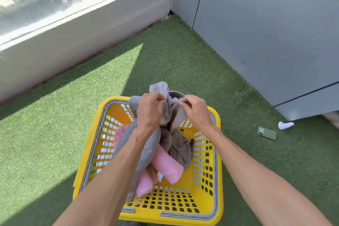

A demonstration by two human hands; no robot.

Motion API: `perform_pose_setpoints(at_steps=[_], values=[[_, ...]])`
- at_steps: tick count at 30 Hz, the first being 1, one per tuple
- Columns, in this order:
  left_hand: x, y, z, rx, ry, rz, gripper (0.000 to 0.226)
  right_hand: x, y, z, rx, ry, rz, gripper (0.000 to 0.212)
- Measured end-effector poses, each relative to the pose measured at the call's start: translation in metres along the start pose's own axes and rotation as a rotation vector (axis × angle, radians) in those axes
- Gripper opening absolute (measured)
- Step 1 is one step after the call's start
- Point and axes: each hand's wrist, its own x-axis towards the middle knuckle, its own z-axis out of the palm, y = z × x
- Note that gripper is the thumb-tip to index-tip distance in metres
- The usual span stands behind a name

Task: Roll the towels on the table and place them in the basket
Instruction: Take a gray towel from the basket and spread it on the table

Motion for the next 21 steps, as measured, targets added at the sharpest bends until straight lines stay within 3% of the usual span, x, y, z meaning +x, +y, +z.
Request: perform_pose_setpoints(at_steps=[6,11,21], values=[[0.012,0.086,-0.049,-0.142,0.000,0.216,0.005,-0.011,-0.068,-0.080,0.091,0.229,0.015,0.005],[0.034,0.186,-0.100,-0.277,0.008,0.411,0.005,-0.017,-0.128,-0.166,0.095,0.521,0.035,0.007],[0.024,0.409,-0.180,-0.553,-0.019,0.840,0.007,-0.077,-0.225,-0.384,-0.136,0.950,-0.034,0.008]])
